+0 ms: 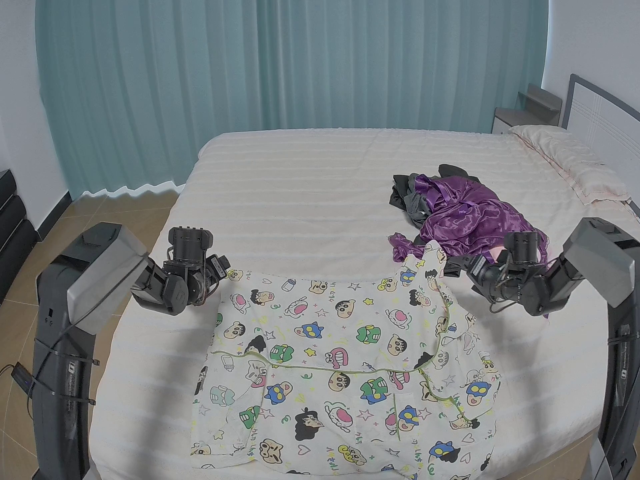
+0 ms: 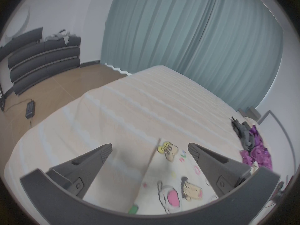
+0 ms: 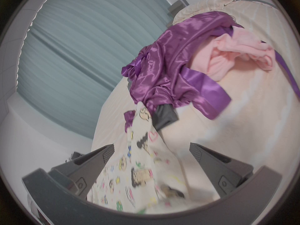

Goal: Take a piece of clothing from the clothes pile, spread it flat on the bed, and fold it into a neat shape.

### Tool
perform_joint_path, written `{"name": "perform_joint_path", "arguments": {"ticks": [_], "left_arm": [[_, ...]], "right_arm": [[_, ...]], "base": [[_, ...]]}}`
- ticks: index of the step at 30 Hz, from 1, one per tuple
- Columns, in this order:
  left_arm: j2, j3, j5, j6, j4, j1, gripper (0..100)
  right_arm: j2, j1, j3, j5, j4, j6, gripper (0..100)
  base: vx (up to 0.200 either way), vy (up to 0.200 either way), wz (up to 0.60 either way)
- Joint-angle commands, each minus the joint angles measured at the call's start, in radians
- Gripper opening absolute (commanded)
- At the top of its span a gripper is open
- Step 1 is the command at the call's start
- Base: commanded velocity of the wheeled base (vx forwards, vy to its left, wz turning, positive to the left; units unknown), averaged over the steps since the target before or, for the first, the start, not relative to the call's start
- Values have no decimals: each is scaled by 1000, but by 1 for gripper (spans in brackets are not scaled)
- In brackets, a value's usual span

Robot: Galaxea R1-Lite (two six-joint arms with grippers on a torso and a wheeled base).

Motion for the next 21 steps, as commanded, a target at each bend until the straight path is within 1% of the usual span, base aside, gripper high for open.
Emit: {"name": "perform_joint_path", "arguments": {"ticks": [1,3,5,6,8,10,12,13,15,17,19,21], "left_arm": [[-374,411,-191,-142,-43,-2,100],[-432,517,-238,-189,-88,-21,100],[-463,563,-258,-219,-117,-34,100],[-486,598,-267,-247,-137,-48,100],[-512,647,-267,-270,-163,-81,100],[-533,693,-267,-277,-185,-112,100],[-538,701,-267,-281,-189,-118,100],[-553,739,-269,-313,-212,-155,100],[-549,748,-267,-339,-232,-179,100],[-542,750,-263,-342,-255,-198,100],[-541,750,-263,-342,-261,-199,100],[-539,758,-263,-345,-263,-199,100]], "right_arm": [[-239,-152,404,236,-153,-186,100],[-227,-172,484,259,-219,-235,100],[-213,-173,522,279,-254,-250,100],[-199,-172,556,306,-286,-259,100],[-184,-166,610,358,-346,-282,100],[-155,-153,643,386,-393,-316,100],[-147,-149,647,384,-401,-324,100],[-94,-144,657,386,-441,-362,100],[-48,-143,665,386,-469,-391,100],[8,-144,668,378,-539,-428,100],[26,-146,670,369,-578,-431,100],[51,-146,679,338,-624,-436,100]], "base": [[0,0,0],[0,0,0],[0,0,0],[0,0,0],[0,0,0],[0,0,0],[0,0,0],[0,0,0],[0,0,0],[0,0,0],[0,0,0],[0,0,0]]}}
